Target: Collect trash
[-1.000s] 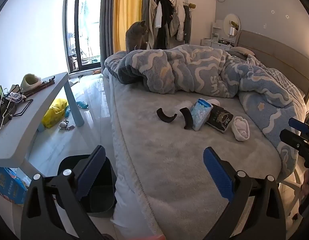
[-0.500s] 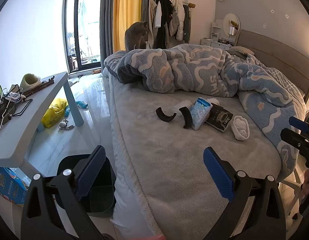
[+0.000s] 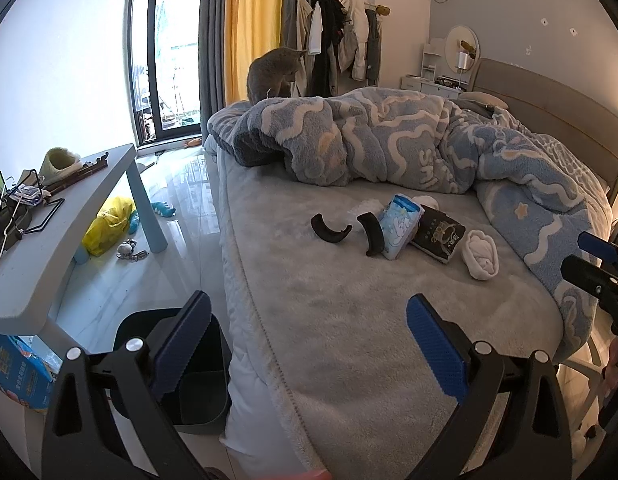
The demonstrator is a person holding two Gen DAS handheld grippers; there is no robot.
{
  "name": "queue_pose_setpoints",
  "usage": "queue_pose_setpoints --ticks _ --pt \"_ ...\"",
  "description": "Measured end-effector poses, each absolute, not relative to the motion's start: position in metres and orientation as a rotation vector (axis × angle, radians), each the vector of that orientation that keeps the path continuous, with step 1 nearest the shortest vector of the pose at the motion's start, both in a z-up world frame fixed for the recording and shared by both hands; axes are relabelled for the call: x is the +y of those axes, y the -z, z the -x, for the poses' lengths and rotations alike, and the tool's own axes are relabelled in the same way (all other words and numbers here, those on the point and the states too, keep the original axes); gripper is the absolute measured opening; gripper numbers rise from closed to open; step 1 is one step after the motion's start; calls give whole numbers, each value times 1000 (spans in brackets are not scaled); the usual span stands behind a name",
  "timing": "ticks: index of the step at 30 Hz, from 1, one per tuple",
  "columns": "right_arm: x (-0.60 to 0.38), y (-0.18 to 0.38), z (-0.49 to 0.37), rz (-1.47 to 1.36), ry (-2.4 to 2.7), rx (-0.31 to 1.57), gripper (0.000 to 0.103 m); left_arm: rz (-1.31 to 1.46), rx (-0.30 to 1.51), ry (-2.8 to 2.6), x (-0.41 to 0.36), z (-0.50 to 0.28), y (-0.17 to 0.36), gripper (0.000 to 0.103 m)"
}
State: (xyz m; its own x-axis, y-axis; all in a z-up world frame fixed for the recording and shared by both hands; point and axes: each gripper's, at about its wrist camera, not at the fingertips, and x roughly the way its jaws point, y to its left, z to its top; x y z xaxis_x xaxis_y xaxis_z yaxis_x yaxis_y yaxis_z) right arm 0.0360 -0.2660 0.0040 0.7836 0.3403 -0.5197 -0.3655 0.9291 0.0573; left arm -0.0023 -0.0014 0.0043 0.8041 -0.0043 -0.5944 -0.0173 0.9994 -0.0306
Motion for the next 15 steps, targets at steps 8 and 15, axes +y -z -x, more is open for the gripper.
queue_pose_setpoints --ticks 8,15 --pt "-265 -5 -35 48 -381 554 100 35 638 -8 -2 2 -4 100" --pt "-265 -4 -35 49 -381 553 100 34 637 -8 -1 2 -3 100"
